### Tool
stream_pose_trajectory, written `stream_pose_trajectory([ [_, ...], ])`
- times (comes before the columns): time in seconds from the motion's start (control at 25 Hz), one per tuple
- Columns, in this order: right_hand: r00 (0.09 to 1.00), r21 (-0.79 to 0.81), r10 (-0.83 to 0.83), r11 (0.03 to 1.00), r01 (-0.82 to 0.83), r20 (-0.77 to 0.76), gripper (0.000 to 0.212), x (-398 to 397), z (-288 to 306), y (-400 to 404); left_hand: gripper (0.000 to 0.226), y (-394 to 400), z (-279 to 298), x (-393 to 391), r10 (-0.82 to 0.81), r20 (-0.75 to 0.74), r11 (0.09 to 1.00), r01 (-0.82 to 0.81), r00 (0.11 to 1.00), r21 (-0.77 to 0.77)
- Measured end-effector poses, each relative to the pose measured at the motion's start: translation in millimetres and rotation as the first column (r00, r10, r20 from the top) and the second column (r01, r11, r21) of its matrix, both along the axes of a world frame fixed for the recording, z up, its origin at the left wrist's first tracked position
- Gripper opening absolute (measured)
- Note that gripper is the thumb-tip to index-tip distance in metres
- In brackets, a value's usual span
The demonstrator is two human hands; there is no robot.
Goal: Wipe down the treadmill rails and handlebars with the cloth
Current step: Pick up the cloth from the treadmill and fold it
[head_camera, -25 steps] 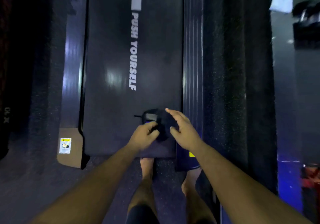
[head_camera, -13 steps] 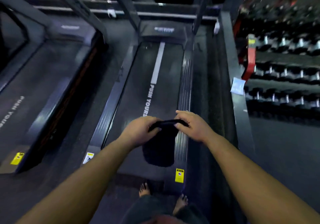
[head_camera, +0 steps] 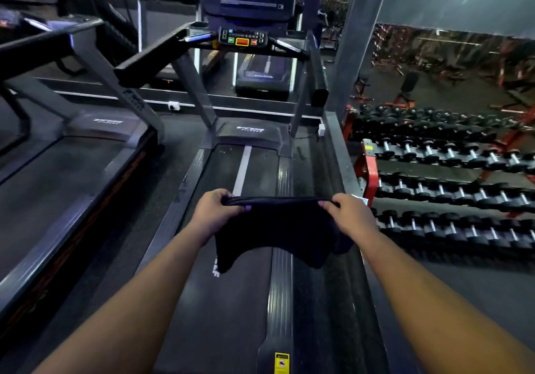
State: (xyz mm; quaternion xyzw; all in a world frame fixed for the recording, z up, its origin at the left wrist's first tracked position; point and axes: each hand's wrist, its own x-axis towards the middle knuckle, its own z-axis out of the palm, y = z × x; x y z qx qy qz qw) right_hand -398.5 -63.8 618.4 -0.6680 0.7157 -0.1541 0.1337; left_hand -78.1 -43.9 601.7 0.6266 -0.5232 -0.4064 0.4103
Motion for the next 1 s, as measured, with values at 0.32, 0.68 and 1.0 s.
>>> stream_pose_trajectory([
  [0.32,0.397,0.284,-0.247,0.958,-0.034,0.884,0.029,46.8,9.9,-17.0,0.023,4.6,-10.3,-101.9,-0.13,-0.394,0.991,0.127,0.91,-0.032],
  [0.68,0.791,0.067,0.033,0.993,-0.093,0.611,0.042,-28.6,-16.6,-110.1,0.03,-64.5,-3.2,-181.4,0.017,0.237,0.989,0.02,0.971,-0.15],
  [1.0,0.63,-0.086,0.776,0.631,-0.771,0.039,0.054,-136.1,-55.0,-221.4,0.029,-160.5,19.2,-235.2,0.106,0.15,0.993,-0.097,0.983,-0.064],
])
